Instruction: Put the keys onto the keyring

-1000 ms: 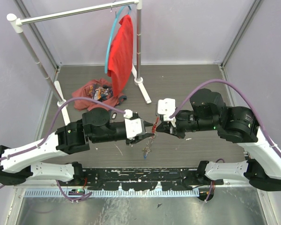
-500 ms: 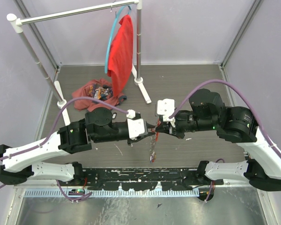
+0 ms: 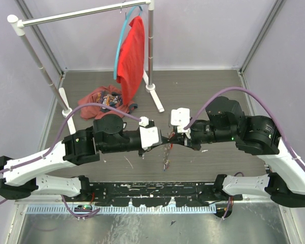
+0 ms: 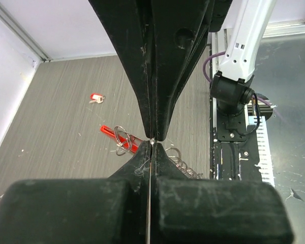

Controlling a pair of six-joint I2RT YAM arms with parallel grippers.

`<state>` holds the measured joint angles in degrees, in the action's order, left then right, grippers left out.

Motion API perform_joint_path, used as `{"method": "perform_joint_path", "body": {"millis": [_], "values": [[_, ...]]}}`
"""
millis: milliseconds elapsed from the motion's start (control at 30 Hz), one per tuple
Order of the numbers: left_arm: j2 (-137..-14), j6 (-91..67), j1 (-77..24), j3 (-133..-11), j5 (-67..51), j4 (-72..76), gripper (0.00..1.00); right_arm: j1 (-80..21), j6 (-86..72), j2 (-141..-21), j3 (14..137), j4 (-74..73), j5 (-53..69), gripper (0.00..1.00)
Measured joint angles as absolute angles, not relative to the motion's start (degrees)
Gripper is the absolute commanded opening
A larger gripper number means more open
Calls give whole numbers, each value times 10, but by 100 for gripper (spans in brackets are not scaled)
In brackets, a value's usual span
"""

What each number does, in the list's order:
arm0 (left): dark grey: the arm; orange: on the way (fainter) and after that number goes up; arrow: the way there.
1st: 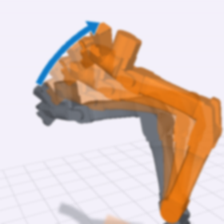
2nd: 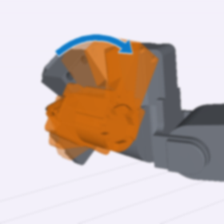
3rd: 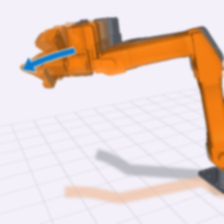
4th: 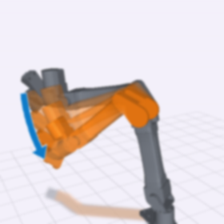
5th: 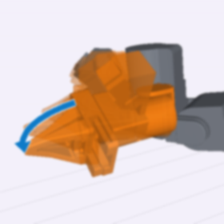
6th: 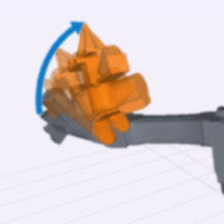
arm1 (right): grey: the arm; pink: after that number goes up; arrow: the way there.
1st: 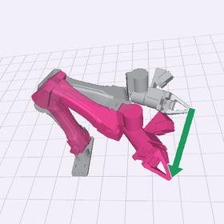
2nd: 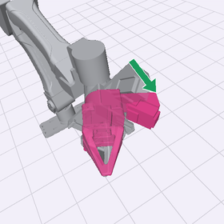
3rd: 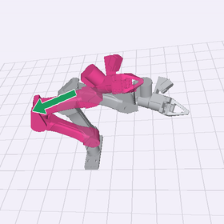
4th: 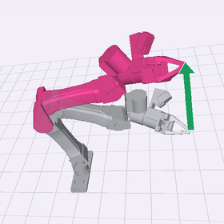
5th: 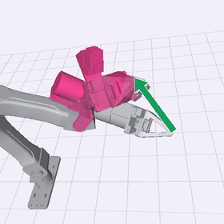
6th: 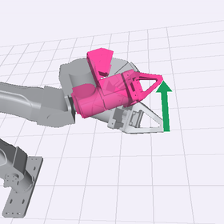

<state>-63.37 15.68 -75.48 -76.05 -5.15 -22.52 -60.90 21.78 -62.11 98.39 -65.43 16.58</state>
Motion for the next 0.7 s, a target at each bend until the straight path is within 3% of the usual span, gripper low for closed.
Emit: {"method": "perform_joint_path", "body": {"millis": [67, 167, 200, 700], "values": [[-637, 156, -755, -766, -53, -232, 0, -609, 220, -620, 983, -653, 166, 11], [-637, 149, -755, -767, -58, -233, 0, -609, 220, -610, 973, -643, 166, 40], [-637, 147, -755, -767, -61, -233, 0, -609, 219, -605, 967, -632, 166, 44], [-567, 150, -755, -699, -71, -179, 0, -609, 151, -363, 743, -335, 102, 66]]}}
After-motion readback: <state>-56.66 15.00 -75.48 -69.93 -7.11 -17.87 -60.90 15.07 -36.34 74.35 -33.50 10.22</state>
